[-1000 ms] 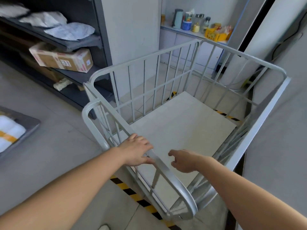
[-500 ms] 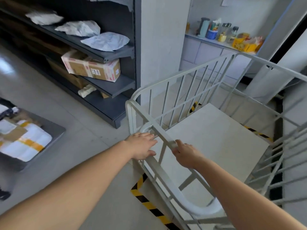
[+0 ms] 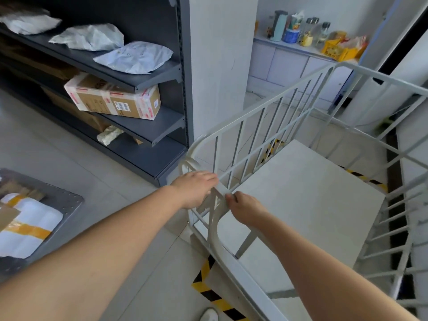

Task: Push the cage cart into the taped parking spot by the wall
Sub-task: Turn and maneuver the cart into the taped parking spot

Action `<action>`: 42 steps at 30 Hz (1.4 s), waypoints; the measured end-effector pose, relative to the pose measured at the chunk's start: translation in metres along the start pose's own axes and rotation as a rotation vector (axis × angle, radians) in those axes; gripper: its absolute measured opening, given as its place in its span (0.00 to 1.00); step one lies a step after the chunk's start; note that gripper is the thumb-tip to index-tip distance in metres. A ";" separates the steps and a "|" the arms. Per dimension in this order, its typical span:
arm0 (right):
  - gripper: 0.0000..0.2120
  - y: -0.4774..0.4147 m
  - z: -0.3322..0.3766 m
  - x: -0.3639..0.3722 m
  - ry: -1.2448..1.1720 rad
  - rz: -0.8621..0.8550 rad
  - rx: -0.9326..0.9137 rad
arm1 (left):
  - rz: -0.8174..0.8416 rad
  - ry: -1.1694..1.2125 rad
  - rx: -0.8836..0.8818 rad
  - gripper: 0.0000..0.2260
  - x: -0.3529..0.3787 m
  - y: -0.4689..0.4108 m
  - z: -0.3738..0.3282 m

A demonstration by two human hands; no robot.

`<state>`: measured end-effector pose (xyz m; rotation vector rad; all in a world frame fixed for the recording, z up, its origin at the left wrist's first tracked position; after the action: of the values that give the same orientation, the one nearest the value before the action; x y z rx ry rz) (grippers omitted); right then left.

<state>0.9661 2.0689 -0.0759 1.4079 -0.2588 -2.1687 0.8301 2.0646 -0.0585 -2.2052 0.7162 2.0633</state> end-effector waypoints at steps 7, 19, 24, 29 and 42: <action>0.28 -0.043 0.026 0.007 -0.013 -0.024 0.069 | 0.127 -0.052 0.014 0.21 -0.007 -0.042 0.044; 0.27 -0.030 0.017 0.016 0.110 -0.125 0.103 | 0.258 -0.029 0.242 0.19 -0.006 -0.053 0.040; 0.25 -0.017 0.013 0.020 0.078 -0.103 0.137 | 0.324 -0.047 0.301 0.19 0.001 -0.050 0.029; 0.23 -0.002 0.013 0.023 0.085 -0.118 0.146 | 0.384 -0.033 0.360 0.17 0.011 -0.044 0.022; 0.21 -0.003 0.011 0.021 0.049 -0.040 0.264 | 0.543 -0.069 0.539 0.13 -0.007 -0.065 0.043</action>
<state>0.9489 2.0592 -0.0895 1.6188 -0.5192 -2.1909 0.8123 2.1390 -0.0755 -1.7511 1.7700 1.7948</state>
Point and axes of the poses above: each hand's wrist, its own y-axis away from the middle knuckle, its own x-axis out of the palm, z = x × y, the point moved 6 cm from there along -y, towards the middle knuckle
